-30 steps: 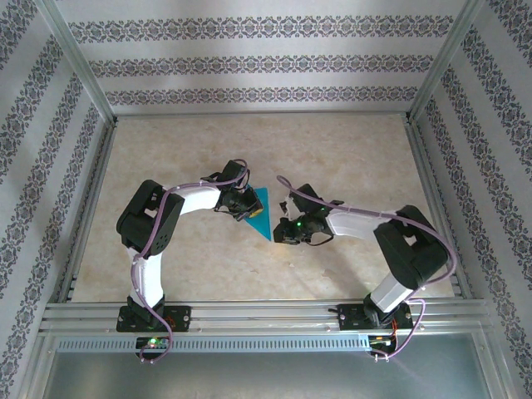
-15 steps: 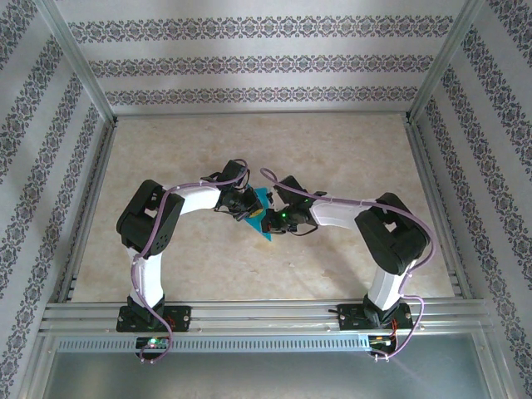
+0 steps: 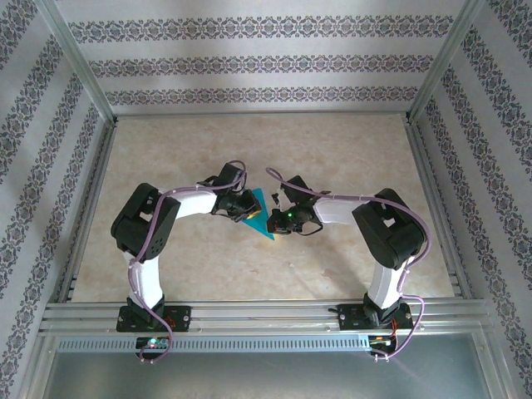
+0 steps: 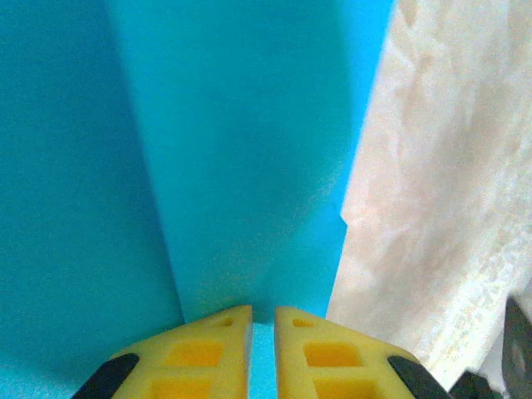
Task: Fold a paper plane with a square sheet of paper (pick it up from the middle)
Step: Fourth fold the wing at the center of the table.
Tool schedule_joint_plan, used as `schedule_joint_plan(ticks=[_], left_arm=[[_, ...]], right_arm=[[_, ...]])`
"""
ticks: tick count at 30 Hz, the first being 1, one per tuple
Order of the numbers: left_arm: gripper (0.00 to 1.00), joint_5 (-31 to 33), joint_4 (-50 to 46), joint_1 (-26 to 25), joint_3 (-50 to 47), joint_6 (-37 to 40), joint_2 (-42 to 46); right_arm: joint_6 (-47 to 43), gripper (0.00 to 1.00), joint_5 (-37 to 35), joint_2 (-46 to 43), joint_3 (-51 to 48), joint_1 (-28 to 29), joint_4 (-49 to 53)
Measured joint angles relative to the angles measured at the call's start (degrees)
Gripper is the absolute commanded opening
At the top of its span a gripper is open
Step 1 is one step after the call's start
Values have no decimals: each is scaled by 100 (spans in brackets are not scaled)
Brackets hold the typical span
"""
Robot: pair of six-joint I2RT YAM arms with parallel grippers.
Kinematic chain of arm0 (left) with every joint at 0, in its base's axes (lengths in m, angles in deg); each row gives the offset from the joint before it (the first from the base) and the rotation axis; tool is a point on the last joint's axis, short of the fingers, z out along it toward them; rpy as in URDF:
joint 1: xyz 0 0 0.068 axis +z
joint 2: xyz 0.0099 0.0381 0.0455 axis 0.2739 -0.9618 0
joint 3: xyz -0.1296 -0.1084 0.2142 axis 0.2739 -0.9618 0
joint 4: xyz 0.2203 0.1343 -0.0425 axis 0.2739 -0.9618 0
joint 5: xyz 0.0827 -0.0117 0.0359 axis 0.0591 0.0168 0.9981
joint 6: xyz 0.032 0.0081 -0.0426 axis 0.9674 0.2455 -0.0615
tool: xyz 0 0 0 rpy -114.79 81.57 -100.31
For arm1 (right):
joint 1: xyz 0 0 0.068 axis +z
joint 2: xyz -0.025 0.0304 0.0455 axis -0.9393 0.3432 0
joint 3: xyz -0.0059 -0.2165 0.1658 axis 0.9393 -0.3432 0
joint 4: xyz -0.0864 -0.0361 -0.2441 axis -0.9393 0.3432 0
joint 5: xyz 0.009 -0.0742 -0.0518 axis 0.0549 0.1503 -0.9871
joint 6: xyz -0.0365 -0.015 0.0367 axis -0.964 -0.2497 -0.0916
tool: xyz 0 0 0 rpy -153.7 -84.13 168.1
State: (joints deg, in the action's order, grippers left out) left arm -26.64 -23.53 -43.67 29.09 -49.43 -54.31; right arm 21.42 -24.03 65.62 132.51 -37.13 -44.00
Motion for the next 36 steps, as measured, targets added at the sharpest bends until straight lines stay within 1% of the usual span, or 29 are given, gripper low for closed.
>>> schedule_joint_plan(ticks=[5, 10, 15, 21, 27, 36], left_arm=[[17, -46, 710, -31, -597, 306, 511], [15, -87, 1141, -304, -809, 479, 627], [12, -83, 1259, -527, -817, 608, 599], [11, -85, 1482, -551, -837, 627, 293], [11, -81, 1486, -551, -824, 627, 131], [11, -17, 1252, -533, -629, 662, 24]], right_arm=[[-345, 4, 258, 11, 2, -195, 245], [-529, 4, 317, 39, 79, -195, 428], [-590, 4, 330, 63, 125, -232, 529], [-597, 4, 356, 81, 155, -234, 592], [-614, 4, 356, 92, 168, -260, 640], [-673, 3, 256, 118, 273, -258, 841]])
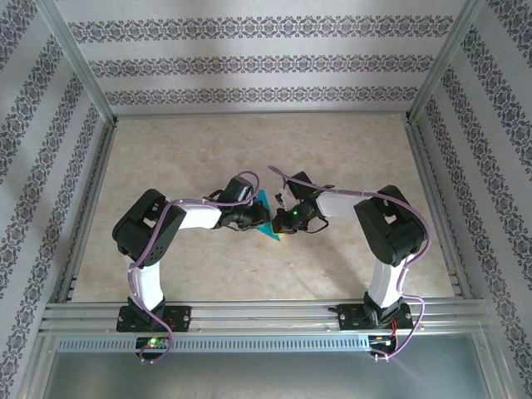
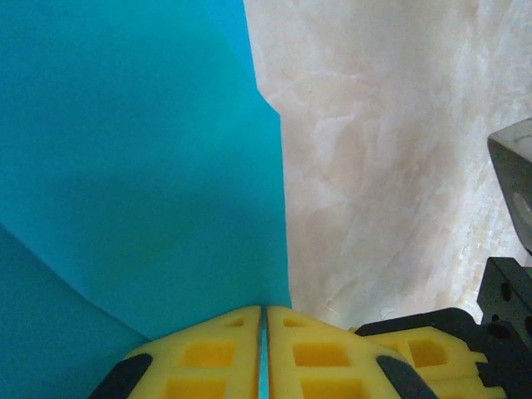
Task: Fold a paper plane with a square sheet of paper (pick it up from the middle)
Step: Fourth fold the wing at the center of the table.
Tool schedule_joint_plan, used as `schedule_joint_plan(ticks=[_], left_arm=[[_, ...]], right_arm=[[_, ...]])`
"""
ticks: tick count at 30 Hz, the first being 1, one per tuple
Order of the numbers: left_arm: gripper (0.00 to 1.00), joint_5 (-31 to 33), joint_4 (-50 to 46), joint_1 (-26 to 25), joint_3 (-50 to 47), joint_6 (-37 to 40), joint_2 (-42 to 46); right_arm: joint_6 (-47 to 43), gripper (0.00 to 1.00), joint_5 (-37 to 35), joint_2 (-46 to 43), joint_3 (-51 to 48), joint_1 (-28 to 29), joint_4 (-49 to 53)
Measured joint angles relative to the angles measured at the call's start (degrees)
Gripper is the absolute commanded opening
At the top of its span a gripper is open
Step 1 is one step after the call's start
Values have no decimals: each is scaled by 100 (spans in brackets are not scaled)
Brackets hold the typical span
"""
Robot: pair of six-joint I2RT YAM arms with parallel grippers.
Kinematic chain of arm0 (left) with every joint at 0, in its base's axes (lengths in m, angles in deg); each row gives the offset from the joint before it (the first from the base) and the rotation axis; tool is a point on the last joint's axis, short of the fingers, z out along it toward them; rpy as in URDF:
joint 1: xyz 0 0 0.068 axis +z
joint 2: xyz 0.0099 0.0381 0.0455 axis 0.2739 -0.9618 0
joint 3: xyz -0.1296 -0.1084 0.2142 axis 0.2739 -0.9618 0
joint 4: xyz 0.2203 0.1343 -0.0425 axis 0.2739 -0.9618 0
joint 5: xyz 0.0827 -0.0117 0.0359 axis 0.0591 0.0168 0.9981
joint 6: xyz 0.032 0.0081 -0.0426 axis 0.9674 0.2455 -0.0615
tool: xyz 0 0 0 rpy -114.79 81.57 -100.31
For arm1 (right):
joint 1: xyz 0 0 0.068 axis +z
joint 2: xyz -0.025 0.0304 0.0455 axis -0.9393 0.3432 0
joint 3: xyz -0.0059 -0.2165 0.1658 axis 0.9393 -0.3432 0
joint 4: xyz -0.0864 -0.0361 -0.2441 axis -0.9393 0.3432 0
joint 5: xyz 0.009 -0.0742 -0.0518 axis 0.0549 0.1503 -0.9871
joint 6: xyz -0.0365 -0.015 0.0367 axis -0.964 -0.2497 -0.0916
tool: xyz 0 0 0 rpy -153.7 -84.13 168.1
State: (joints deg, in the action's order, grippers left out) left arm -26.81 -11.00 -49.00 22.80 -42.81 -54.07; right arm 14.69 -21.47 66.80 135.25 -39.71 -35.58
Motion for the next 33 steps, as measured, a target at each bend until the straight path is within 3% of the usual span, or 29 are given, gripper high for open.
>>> schedule_joint_plan(ticks=[8, 20, 29, 33], left_arm=[[11, -162, -442, 234, 339, 249, -157], [12, -717, -914, 1401, 1036, 704, -621], [12, -103, -1537, 2197, 1790, 1248, -885], [12, 144, -1707, 2308, 1751, 1335, -645]], right_arm=[[-90, 3, -127, 59, 157, 2, 208], [-109, 3, -221, 98, 243, 4, 262], [-107, 4, -269, 96, 269, 4, 317], [-107, 4, -273, 90, 273, 4, 337]])
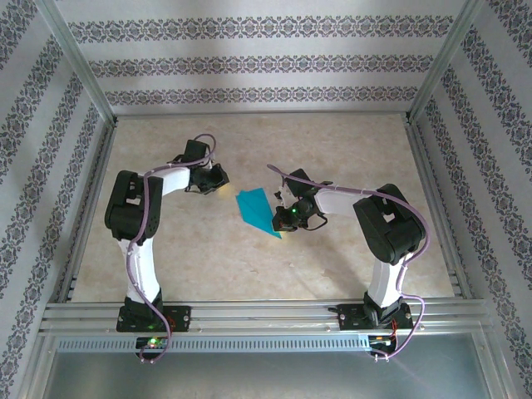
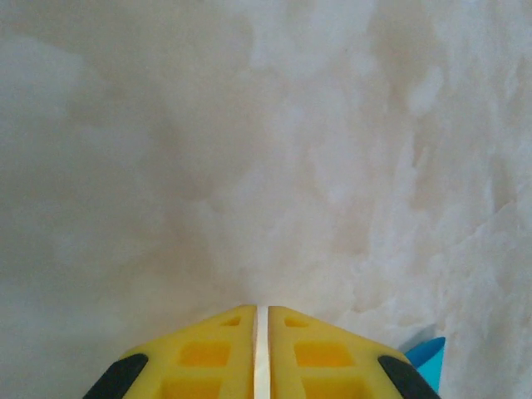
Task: Fold a paper plane with a square sheet of paper (pick it up from the middle)
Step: Fourth fold the wing at the center of the table.
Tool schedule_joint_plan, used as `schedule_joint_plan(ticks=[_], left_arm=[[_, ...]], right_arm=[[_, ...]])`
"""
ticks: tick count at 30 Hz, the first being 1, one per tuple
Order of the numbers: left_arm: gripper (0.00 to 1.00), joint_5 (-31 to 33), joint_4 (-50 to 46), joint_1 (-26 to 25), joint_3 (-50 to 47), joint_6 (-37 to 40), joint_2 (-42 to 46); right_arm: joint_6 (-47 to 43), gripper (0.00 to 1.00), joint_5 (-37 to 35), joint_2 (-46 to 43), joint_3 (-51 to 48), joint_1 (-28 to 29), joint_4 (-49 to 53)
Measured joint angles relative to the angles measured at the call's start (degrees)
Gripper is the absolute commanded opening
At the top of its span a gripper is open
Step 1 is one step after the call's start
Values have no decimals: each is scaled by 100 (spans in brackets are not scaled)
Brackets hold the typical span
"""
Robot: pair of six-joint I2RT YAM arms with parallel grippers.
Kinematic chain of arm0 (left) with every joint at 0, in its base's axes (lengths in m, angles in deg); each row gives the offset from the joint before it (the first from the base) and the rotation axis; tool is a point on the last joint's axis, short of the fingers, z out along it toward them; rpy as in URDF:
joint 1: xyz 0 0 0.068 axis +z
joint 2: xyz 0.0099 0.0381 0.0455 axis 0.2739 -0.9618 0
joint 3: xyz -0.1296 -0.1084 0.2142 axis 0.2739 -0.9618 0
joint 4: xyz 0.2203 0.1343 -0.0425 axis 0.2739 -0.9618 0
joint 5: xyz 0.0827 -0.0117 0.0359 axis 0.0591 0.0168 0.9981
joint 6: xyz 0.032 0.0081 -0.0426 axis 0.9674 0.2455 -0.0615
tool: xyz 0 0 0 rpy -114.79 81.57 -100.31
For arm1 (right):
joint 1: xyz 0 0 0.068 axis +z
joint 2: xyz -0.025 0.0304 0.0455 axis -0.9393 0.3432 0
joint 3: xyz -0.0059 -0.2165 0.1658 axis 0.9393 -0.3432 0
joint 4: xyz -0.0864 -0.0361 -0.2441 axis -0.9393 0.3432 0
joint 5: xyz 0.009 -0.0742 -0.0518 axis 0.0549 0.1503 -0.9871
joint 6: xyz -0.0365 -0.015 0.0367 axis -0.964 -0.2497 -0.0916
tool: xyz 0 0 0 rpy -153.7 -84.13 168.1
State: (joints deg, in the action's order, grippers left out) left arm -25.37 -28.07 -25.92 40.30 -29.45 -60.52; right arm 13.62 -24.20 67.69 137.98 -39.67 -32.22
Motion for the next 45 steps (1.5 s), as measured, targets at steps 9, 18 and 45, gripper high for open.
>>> schedule_joint_plan(ticks=[9, 18, 45], left_arm=[[12, -278, 656, -935, -1075, -649, 1342], [9, -264, 850, -1340, -1084, -1071, 479], [6, 72, -216, -1351, -127, -1108, -22]], right_arm=[[20, 4, -4, -7, 7, 0, 31], [24, 5, 9, -31, -22, 0, -11], [828, 2, -258, 160, 645, 264, -789]])
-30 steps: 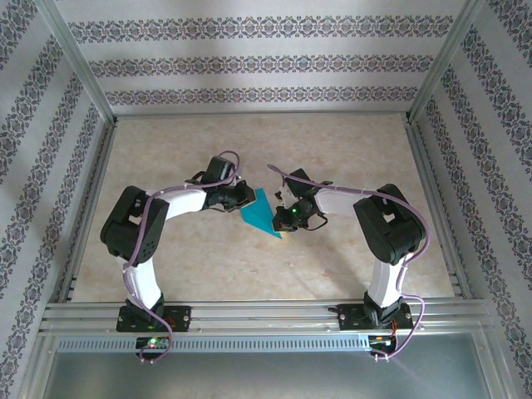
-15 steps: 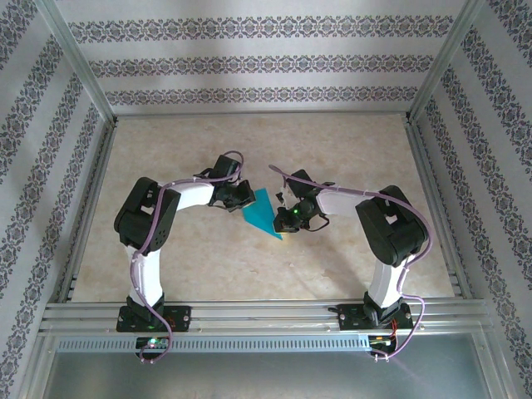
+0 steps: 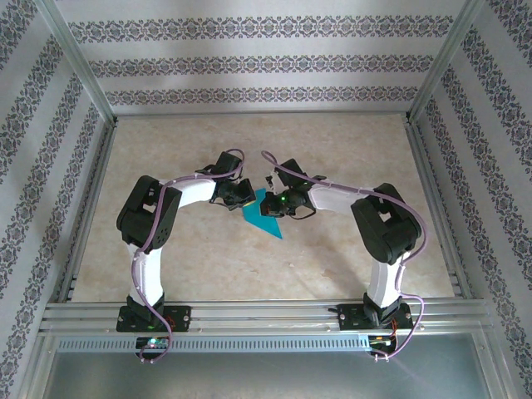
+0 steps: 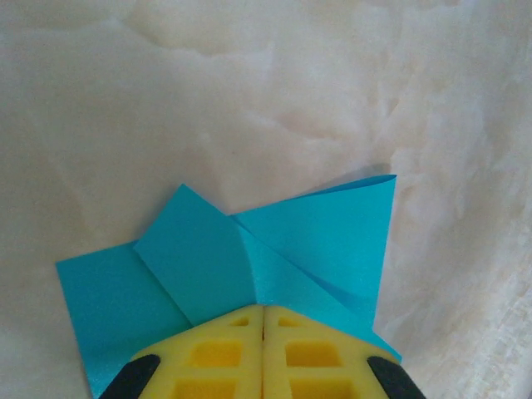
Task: Fold a paper plane with a square sheet of paper (pick it up from the middle)
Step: Fourth fold the wing at the center of the table.
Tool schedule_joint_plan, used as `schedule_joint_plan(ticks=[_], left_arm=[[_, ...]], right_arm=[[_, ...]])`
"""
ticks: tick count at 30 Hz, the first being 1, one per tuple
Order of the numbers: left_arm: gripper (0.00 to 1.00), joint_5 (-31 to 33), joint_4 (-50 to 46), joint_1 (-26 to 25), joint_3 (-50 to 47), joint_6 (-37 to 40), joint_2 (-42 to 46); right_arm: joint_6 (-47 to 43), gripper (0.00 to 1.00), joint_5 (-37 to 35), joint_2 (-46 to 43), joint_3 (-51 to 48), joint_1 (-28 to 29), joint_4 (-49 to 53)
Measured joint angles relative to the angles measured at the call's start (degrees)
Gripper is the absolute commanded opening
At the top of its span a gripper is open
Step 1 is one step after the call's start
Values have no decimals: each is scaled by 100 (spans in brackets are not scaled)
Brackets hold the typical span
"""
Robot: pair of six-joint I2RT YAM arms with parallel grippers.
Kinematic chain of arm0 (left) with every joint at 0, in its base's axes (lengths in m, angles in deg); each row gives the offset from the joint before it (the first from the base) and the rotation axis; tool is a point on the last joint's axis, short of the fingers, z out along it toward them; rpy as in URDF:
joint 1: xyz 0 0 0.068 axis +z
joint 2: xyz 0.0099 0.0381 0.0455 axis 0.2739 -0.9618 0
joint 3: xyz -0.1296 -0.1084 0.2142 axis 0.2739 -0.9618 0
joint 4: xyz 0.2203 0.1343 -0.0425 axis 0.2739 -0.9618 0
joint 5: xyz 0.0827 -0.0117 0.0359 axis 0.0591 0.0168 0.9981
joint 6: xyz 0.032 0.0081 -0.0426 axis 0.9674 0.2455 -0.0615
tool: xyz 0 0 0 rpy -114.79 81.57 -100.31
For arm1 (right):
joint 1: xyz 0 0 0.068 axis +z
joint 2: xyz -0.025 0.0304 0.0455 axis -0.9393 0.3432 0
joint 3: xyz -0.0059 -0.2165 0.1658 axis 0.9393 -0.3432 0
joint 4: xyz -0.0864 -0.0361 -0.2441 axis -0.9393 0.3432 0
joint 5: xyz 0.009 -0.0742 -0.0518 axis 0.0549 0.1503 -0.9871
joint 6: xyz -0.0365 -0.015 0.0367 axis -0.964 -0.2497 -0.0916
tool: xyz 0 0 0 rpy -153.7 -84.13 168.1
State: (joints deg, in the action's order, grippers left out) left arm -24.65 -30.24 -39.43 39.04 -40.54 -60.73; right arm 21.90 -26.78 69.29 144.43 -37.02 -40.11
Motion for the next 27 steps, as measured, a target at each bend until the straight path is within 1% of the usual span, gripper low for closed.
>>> schedule_joint_plan(ticks=[6, 13, 24, 27], left_arm=[[6, 72, -114, -4, 61, -9, -9], [6, 151, -271, -4, 153, -44, -35], [6, 175, -435, -11, 269, -63, -74], [7, 175, -498, -11, 315, -57, -85]], right_arm=[[59, 2, -42, 243, 28, -2, 26], [-35, 2, -31, 251, -175, -2, 28], [-264, 2, -15, -293, -815, -57, 175], [-295, 3, 31, -525, -1106, -133, 199]])
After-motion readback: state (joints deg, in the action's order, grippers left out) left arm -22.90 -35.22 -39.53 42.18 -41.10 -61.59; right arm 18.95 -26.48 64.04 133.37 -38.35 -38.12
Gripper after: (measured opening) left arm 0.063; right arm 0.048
